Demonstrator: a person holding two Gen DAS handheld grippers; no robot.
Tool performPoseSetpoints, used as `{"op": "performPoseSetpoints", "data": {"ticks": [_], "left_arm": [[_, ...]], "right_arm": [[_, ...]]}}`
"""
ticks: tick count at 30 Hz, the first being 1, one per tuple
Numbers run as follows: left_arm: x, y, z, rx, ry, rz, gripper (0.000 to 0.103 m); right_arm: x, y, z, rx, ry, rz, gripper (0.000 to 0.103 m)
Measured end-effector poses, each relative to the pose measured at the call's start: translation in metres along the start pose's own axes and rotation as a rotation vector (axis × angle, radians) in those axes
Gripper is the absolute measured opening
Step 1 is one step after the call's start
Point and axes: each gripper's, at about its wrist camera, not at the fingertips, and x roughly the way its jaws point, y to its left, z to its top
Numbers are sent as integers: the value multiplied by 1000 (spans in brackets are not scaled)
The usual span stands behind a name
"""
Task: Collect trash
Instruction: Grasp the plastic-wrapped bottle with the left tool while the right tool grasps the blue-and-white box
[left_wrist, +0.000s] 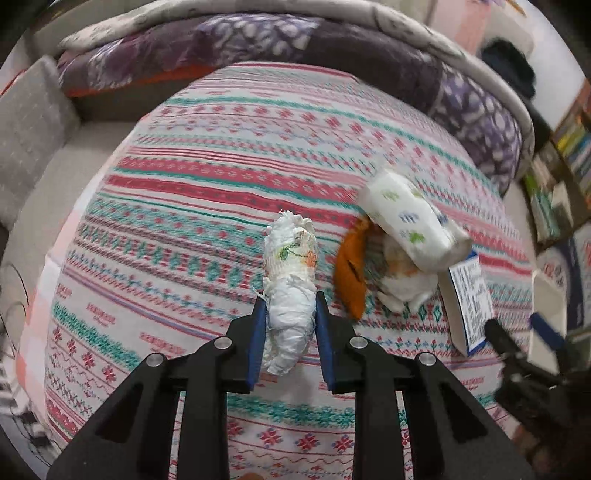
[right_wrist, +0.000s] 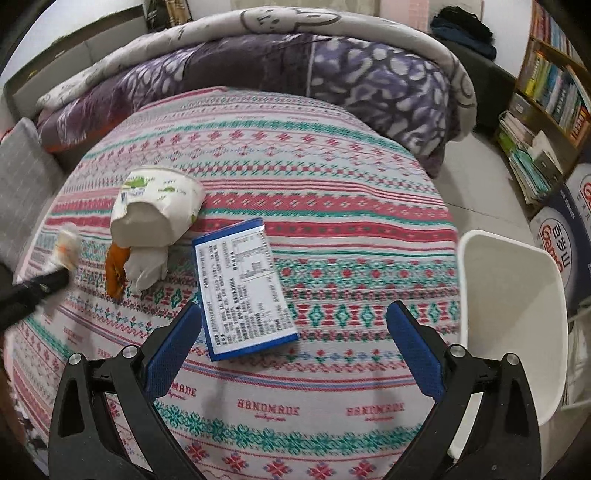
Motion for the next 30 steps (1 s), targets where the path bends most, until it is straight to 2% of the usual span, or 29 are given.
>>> {"op": "performPoseSetpoints", "data": {"ticks": [5, 11, 14, 16, 18, 22, 30], "left_arm": [[-11, 21, 3, -59, -19, -6, 25], [-12, 27, 0, -53, -18, -7, 25], [-12, 29, -2, -45, -15, -5, 25], [-12, 31, -3, -46, -13, -4, 25], [-11, 32, -3, -50, -13, -1, 25], [-12, 34, -2, -59, -22, 2, 25], [-24, 29, 0, -75, -79, 11, 25]], "right_arm": [[12, 11, 0, -19, 10, 12, 96], [22, 26, 1, -49, 14, 6, 93], [28, 29, 1, -50, 34, 23, 81], [33, 31, 1, -48, 60, 38, 63], [32, 33, 0, -58, 46, 23, 56], [27, 34, 0, -49, 30, 22, 55], [-1, 29, 7, -29, -66, 32, 54]]}}
